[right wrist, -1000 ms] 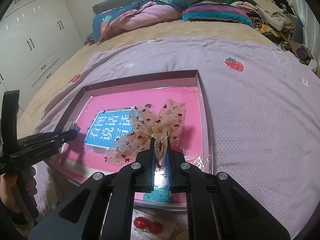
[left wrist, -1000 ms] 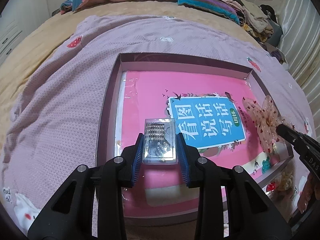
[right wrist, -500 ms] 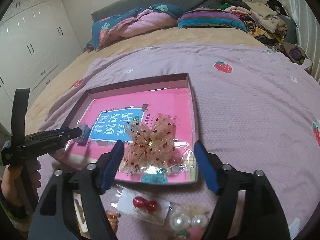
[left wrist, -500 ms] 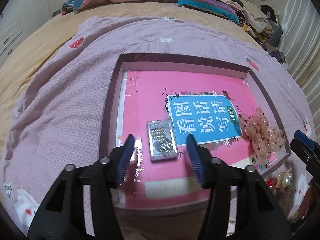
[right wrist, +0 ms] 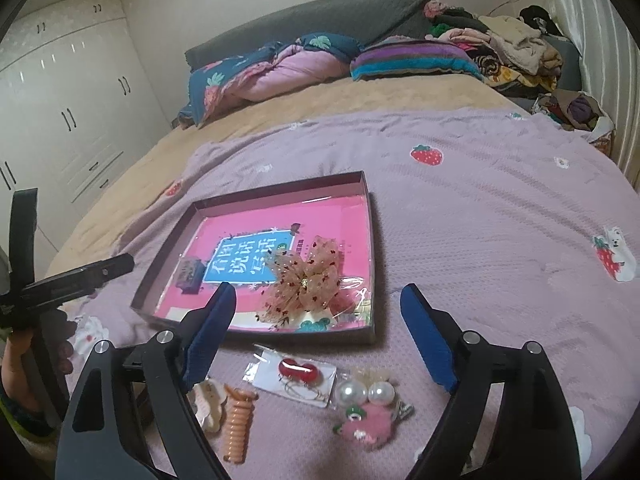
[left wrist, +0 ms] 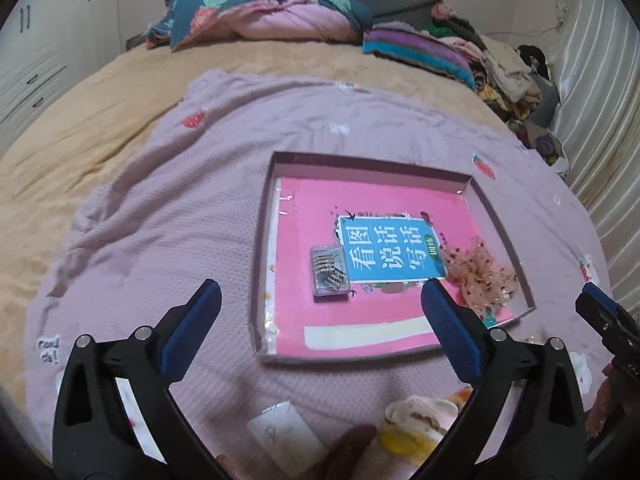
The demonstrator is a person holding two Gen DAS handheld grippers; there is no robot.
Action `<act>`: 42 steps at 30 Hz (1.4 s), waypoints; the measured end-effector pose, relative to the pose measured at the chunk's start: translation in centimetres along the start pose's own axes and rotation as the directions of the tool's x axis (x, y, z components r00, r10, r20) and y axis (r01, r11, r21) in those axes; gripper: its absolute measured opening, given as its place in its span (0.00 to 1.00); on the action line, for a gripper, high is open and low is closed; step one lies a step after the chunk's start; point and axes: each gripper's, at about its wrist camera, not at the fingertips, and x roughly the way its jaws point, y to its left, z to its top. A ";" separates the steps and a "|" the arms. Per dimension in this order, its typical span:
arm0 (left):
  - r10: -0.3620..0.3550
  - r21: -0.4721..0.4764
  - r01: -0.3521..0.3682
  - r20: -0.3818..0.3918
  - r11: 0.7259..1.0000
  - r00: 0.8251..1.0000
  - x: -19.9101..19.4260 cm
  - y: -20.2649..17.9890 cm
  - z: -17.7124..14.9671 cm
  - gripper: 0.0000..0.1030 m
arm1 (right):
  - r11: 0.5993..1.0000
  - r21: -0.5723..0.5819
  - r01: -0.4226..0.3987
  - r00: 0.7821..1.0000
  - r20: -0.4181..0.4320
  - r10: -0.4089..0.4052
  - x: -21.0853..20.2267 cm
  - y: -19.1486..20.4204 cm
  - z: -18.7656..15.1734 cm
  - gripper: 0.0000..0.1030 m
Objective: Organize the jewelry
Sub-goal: 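Lift both tools back from the tray toward the remaining jewelry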
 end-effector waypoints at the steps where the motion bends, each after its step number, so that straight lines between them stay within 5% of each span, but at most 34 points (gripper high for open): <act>1: 0.001 -0.001 -0.001 0.008 1.000 1.000 -0.5 0.0 -0.1 0.91 | 1.000 0.000 -0.001 1.000 0.004 0.001 -0.3 0.0 0.0 0.83; 23: -0.012 0.031 0.009 0.094 0.999 0.996 -7.9 -0.5 -3.9 0.91 | 0.998 -0.046 -0.037 0.995 0.094 0.041 -8.0 2.3 -1.9 0.86; 42: -0.017 0.037 0.014 0.080 0.999 0.997 -9.7 0.2 -8.1 0.91 | 0.992 -0.116 -0.043 0.997 0.060 0.050 -9.5 4.7 -5.0 0.86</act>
